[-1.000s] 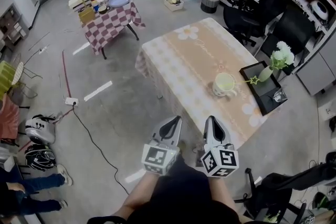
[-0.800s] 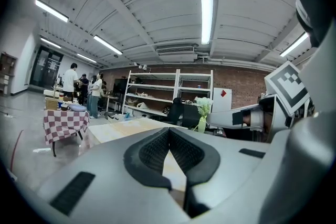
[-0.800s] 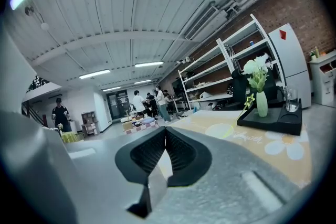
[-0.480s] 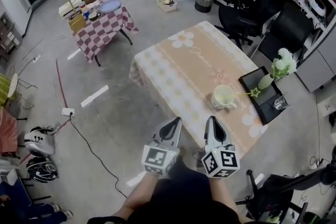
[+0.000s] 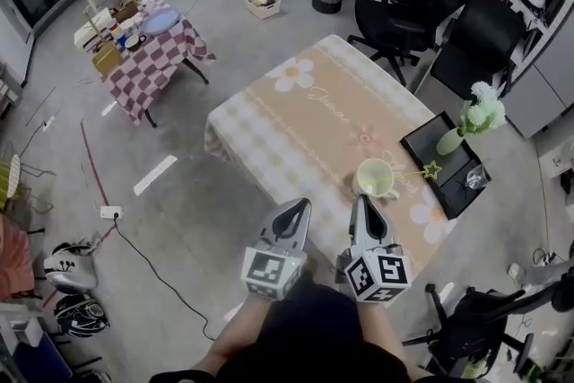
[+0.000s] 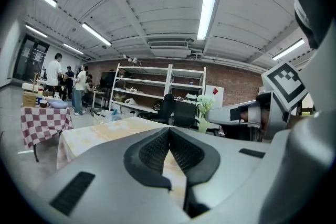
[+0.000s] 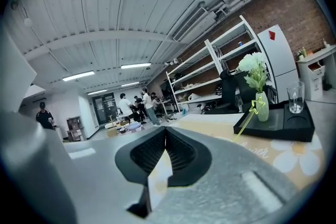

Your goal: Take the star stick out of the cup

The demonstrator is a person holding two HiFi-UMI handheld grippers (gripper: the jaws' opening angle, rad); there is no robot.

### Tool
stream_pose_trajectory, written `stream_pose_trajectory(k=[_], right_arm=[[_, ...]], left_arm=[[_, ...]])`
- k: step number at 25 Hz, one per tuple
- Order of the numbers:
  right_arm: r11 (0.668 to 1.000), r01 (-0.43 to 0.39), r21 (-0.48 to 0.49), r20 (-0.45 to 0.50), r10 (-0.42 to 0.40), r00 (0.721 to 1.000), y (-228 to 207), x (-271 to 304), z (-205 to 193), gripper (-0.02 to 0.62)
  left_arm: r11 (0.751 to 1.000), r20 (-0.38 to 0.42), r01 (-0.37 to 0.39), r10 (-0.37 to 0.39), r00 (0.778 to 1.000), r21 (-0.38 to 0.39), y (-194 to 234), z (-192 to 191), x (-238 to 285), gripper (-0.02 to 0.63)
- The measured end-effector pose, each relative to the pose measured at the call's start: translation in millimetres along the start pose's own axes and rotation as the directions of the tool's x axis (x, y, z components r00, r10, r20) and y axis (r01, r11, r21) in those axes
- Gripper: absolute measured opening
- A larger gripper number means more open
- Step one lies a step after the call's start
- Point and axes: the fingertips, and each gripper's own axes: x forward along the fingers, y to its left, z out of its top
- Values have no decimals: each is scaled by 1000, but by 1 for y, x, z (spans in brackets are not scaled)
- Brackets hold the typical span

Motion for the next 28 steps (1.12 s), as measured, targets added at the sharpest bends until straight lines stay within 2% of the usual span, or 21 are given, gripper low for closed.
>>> stream_pose_trajectory(k=[7,11,21,28], right_arm=[[999,38,16,-4,-38,999,-17,15,-3,2],[996,79,40,7,-79,997,-33,14,-3,2],[979,195,66,52,-198,979,-68,-5,10,2],[967,245,76,69,-250,966,-79,-12,16,2]], left_arm=[[999,-39,39,-39,998,-1,4,-10,27,9],[996,-52,94,-94,994,7,-9,-12,43,9],[969,-84,246,-243,966,32,-49,-7,68,9],[952,-87,303,-298,951,44,-61,-4,78,9]])
